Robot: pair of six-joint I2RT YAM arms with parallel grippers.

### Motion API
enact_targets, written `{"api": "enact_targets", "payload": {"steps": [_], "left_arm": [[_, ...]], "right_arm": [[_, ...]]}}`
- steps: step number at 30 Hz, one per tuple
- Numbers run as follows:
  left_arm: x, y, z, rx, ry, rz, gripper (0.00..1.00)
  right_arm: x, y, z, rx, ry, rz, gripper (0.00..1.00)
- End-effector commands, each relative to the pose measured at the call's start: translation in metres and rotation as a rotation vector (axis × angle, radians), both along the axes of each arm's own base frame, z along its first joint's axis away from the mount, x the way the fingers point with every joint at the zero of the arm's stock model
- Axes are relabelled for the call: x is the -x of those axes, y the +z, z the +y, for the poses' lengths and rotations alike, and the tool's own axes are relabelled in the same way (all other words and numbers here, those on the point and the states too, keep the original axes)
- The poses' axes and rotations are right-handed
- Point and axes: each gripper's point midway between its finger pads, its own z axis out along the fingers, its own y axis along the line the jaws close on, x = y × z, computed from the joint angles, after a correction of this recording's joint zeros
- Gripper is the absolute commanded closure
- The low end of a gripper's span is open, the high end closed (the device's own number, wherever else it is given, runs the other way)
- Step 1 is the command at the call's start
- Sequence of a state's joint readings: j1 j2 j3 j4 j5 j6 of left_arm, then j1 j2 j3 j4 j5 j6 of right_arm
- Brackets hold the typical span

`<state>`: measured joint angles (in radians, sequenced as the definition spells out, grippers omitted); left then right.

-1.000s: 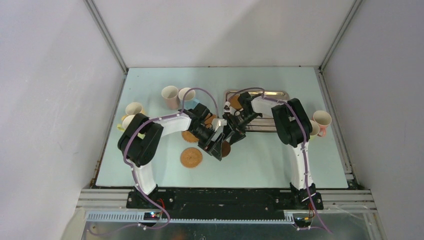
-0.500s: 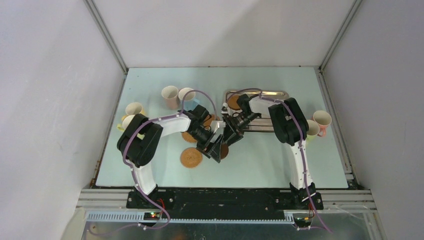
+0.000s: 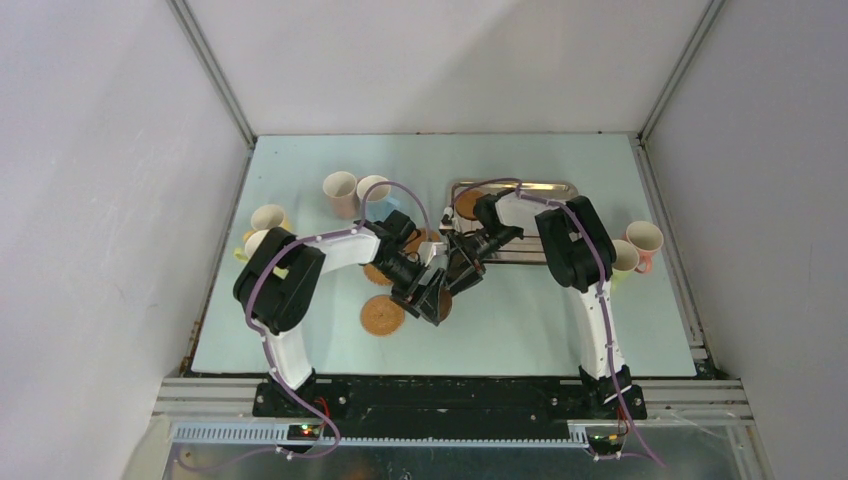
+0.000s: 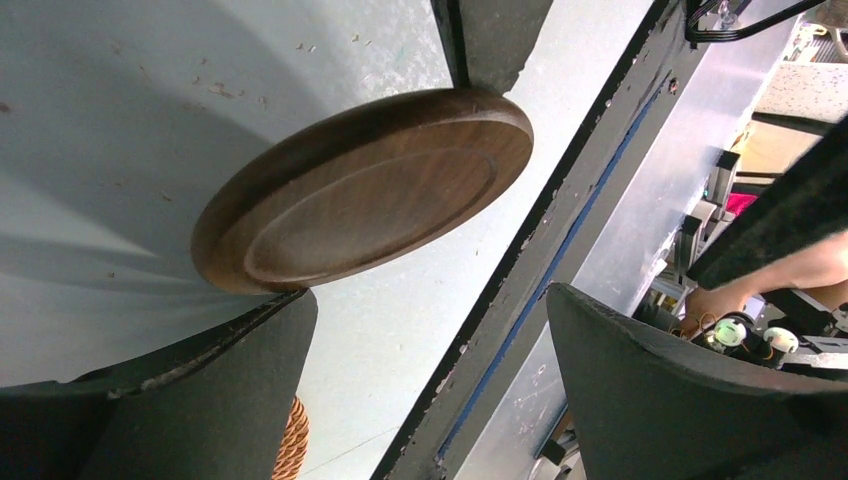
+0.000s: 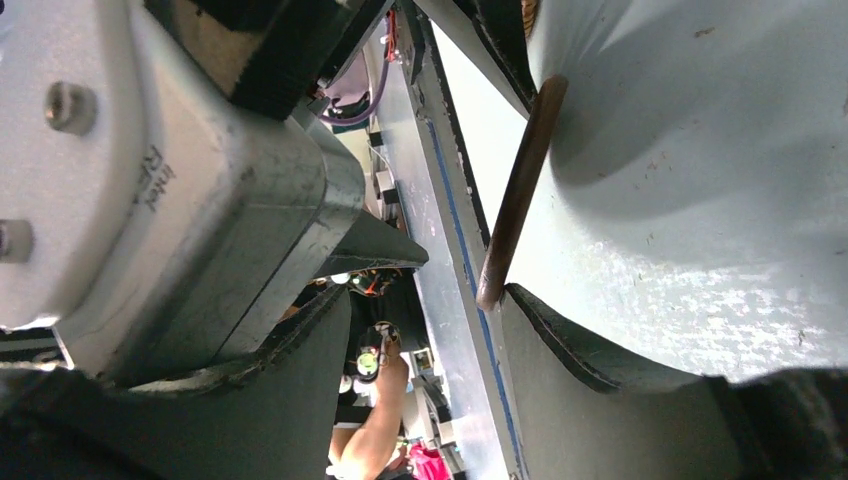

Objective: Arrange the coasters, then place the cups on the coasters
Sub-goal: Pick up the coaster from the center of the board.

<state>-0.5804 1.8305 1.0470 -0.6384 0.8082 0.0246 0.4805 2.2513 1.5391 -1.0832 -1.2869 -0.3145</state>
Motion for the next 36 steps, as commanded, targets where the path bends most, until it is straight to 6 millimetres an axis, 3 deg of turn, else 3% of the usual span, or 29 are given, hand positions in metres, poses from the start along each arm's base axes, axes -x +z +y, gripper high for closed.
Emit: {"api": "enact_targets", "payload": {"steps": [1,4,9,18,21,31,36], "left_arm": [[-0.036,-0.021,-0.011,0.013,-0.049,-0.238,0.02],[-0.036,-0.021,-0.011,0.014,-0.048,-0.239,0.02],[-0.036,-0.021,-0.011,0.015,-0.047,-0.237,0.02],[-0.035,-0.021,-0.011,0.018,-0.05,-0.238,0.02],[-0.035,-0.021,-0.011,0.017,-0.05,-0.238,0.02],[-0.035,-0.02,-0.011,0.019,-0.05,-0.241,0.02],[-0.036,-0.018,-0.011,0.023,-0.042,-0.26,0.02]], "right_arm": [[0.018,0.005,0.02,-0.034,0.066,-0.013,0.39],[0.019,0.003,0.022,-0.024,0.074,-0.023,0.41],[0.016,-0.018,0.02,0.077,0.071,-0.076,0.48],[0.023,-0.015,0.027,0.059,0.09,-0.076,0.56],[0.025,-0.011,0.029,0.042,0.102,-0.083,0.64],[0.032,-0.028,0.034,0.143,0.136,-0.174,0.66],[0.028,-0.016,0.037,0.102,0.103,-0.179,0.65]]}}
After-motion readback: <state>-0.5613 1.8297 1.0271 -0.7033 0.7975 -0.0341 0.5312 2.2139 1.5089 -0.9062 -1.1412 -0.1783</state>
